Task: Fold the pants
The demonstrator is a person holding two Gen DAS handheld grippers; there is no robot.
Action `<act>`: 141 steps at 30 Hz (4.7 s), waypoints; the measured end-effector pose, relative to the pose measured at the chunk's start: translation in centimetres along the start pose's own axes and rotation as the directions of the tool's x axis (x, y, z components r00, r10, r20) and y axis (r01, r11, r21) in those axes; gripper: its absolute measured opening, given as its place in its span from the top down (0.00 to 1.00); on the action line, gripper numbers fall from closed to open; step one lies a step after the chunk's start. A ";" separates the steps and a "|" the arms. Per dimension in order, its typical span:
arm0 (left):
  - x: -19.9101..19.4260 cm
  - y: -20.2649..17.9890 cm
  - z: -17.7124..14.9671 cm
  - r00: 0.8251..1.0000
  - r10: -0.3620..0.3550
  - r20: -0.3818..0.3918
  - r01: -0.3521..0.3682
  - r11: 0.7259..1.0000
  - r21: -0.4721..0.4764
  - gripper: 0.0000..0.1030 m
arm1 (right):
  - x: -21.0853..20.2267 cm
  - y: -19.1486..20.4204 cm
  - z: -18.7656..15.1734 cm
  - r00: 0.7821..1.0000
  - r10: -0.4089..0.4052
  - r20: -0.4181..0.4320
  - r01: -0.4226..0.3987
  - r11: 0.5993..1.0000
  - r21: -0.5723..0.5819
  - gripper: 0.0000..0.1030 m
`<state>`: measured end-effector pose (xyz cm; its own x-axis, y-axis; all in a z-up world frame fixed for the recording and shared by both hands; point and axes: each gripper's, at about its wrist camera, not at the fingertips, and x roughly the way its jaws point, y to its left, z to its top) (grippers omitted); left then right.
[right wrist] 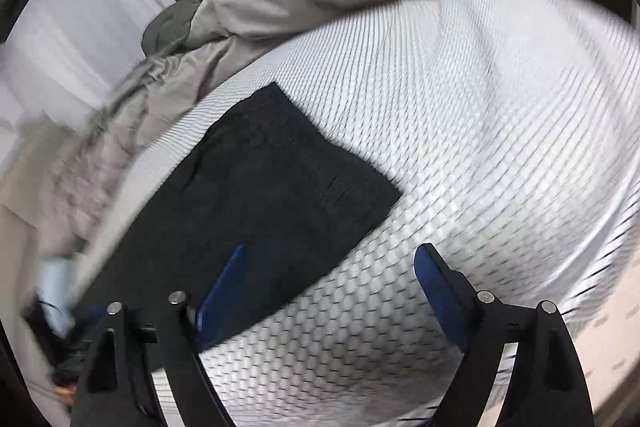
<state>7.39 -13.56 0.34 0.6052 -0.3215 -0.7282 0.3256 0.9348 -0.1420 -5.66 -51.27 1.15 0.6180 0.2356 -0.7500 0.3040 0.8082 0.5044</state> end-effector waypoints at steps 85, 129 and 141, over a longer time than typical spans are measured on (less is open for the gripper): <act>-8.5 16.7 -3.5 0.997 0.056 0.055 -0.031 0.926 -0.377 0.64 | 9.3 20.9 -2.2 0.967 0.035 -0.252 -0.190 0.757 -0.625 0.25; 1.9 -10.9 -3.4 0.983 -0.141 -0.121 0.165 0.961 0.222 0.28 | 21.8 25.6 6.7 0.897 0.266 -0.353 -0.374 0.883 -0.284 0.84; -3.2 -6.1 0.0 0.974 -0.227 0.001 0.225 0.963 0.151 0.20 | 13.9 24.2 7.1 0.946 0.246 -0.211 -0.299 0.915 -0.272 0.52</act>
<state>3.41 -18.18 3.54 0.5163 -0.5257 -0.6761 0.5588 0.8050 -0.1992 15.48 -32.28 5.97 0.5061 0.5359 -0.6758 -0.1036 0.8156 0.5692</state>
